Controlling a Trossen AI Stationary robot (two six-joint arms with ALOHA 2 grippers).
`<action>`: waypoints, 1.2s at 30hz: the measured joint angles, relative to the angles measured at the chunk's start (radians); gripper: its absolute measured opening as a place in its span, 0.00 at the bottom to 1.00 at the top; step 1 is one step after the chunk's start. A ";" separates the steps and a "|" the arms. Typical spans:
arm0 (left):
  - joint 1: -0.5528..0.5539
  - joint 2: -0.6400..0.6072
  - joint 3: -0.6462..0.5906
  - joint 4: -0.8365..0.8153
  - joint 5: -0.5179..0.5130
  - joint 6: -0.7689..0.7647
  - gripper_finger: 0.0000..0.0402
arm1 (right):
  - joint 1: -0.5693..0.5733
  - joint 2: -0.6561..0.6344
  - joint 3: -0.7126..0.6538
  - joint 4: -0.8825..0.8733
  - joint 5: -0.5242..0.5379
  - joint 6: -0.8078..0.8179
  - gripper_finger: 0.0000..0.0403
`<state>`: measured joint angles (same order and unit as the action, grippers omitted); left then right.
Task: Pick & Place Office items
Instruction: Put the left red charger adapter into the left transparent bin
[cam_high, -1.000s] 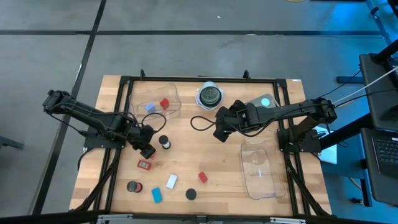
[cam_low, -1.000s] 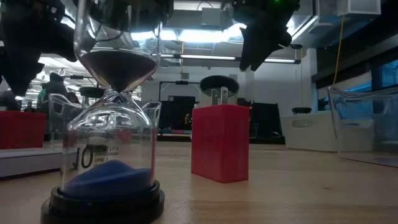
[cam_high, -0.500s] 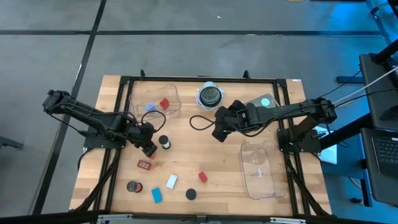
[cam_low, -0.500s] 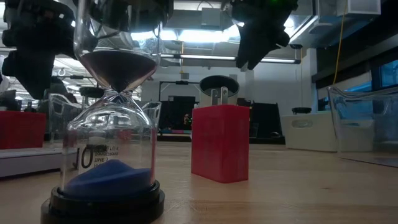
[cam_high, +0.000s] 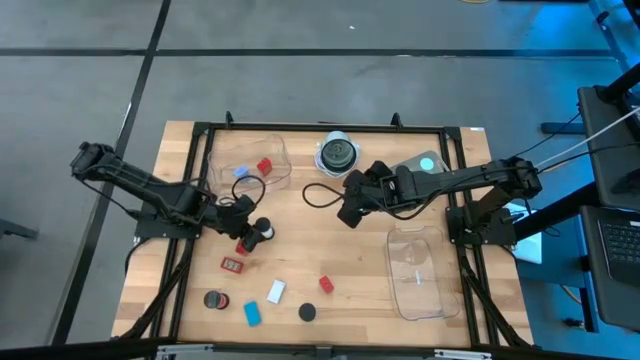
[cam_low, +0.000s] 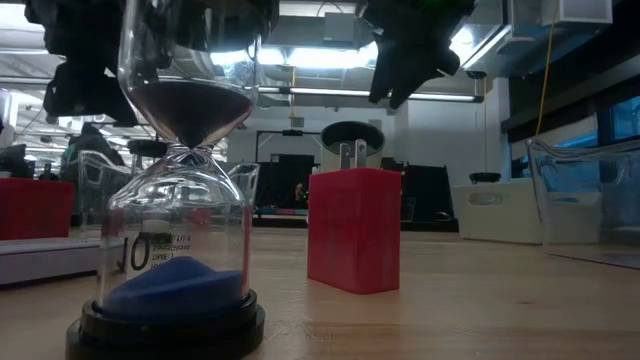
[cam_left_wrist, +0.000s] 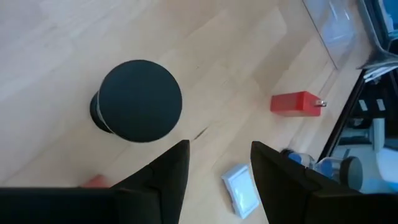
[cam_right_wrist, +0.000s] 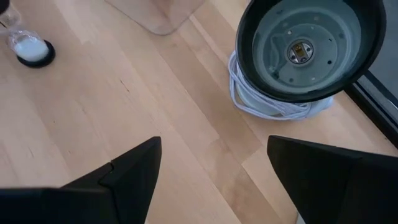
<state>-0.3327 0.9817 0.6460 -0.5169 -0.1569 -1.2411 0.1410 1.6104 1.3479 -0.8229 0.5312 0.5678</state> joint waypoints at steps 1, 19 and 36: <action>-0.007 0.000 0.000 0.002 -0.003 -0.005 0.42 | 0.000 0.000 0.000 0.004 0.000 0.000 0.74; -0.017 -0.002 0.000 -0.272 -0.004 -0.159 0.44 | 0.000 0.000 0.000 0.026 0.000 0.000 0.74; -0.053 0.079 0.000 -0.303 -0.063 -0.078 0.78 | 0.000 0.000 0.000 0.048 0.000 -0.001 0.74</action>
<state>-0.3860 1.0604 0.6460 -0.8201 -0.2196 -1.3190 0.1413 1.6104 1.3479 -0.7747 0.5312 0.5671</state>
